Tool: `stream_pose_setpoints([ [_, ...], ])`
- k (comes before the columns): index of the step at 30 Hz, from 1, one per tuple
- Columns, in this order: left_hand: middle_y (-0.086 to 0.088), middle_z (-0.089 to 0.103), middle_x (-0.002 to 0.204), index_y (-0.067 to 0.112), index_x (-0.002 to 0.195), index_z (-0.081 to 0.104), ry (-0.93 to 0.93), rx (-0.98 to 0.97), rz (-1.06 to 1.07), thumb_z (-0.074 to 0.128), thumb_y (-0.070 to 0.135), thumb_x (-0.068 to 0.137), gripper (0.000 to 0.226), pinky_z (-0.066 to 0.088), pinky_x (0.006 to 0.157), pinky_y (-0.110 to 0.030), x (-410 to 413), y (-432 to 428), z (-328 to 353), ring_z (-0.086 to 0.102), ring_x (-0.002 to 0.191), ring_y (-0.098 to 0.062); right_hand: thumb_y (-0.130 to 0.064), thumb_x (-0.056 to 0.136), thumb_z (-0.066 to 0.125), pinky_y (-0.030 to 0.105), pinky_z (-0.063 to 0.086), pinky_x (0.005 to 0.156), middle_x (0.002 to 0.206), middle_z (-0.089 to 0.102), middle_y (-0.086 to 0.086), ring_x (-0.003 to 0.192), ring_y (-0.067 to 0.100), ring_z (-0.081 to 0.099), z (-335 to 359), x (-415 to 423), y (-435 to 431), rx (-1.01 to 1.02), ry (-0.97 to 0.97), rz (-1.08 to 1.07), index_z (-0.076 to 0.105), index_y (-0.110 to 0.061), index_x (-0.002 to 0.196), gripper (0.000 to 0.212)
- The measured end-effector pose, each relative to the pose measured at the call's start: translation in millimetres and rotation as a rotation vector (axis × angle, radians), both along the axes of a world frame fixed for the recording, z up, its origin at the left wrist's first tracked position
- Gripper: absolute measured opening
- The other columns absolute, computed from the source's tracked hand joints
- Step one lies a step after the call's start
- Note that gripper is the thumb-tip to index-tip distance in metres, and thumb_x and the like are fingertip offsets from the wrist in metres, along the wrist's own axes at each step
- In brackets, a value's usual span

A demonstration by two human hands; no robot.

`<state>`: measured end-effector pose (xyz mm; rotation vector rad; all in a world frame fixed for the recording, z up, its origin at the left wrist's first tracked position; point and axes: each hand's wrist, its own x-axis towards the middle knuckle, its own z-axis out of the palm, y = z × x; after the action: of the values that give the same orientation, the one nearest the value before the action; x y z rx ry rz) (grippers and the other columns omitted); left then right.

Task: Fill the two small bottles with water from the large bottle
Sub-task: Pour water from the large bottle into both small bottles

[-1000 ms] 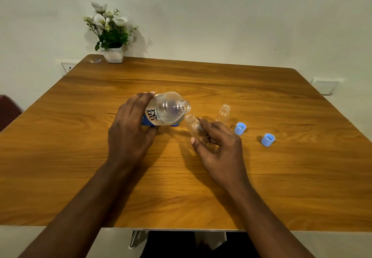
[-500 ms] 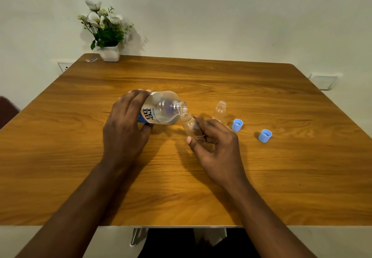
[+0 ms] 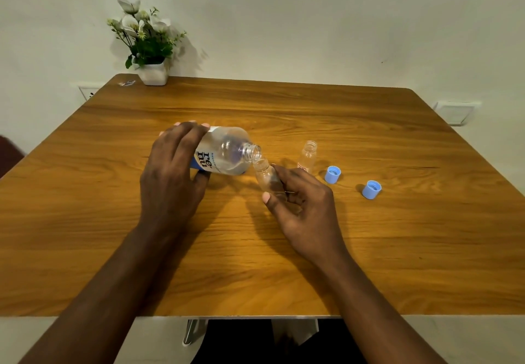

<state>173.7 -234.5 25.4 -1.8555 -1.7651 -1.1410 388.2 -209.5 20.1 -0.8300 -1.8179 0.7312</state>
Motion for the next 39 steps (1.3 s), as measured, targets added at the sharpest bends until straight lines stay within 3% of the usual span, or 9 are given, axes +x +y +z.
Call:
stream_pose_setpoints([
  [5, -0.02, 0.054, 0.131, 0.004, 0.133, 0.047, 0.008, 0.012, -0.01, 0.079, -0.005, 0.068, 0.073, 0.046, 0.098, -0.053, -0.6, 0.5, -0.1, 0.049, 0.124, -0.038, -0.012, 0.082, 0.069, 0.038, 0.056, 0.074, 0.099, 0.066, -0.003, 0.09, 0.01, 0.064, 0.4, -0.5, -0.5, -0.006, 0.005, 0.027, 0.064, -0.009, 0.124, 0.042],
  [14, -0.02, 0.054, 0.132, 0.006, 0.134, 0.046, 0.021, 0.026, -0.014, 0.079, -0.003, 0.069, 0.073, 0.044, 0.099, -0.057, -3.1, 1.5, -1.5, 0.047, 0.126, -0.036, -0.013, 0.082, 0.069, 0.037, 0.056, 0.072, 0.096, 0.064, -0.009, 0.087, 0.008, 0.063, 0.6, -1.2, -0.6, -0.027, 0.018, 0.047, 0.066, -0.01, 0.12, 0.038],
  [21, -0.02, 0.054, 0.132, 0.007, 0.133, 0.045, 0.024, 0.039, -0.014, 0.079, -0.003, 0.07, 0.073, 0.044, 0.098, -0.057, -3.6, 2.3, -2.5, 0.048, 0.125, -0.035, -0.016, 0.082, 0.068, 0.045, 0.056, 0.074, 0.099, 0.067, -0.002, 0.089, 0.015, 0.065, 0.0, -0.9, -0.8, -0.053, 0.037, 0.041, 0.065, -0.01, 0.121, 0.04],
  [39, -0.02, 0.052, 0.132, 0.007, 0.131, 0.047, 0.076, 0.106, -0.004, 0.074, -0.008, 0.072, 0.067, 0.04, 0.103, -0.055, -6.7, 3.3, -2.3, 0.045, 0.127, -0.036, -0.014, 0.082, 0.068, 0.045, 0.056, 0.073, 0.097, 0.067, -0.004, 0.088, 0.013, 0.065, -0.1, -0.2, -0.9, -0.059, 0.018, 0.054, 0.067, -0.01, 0.118, 0.037],
])
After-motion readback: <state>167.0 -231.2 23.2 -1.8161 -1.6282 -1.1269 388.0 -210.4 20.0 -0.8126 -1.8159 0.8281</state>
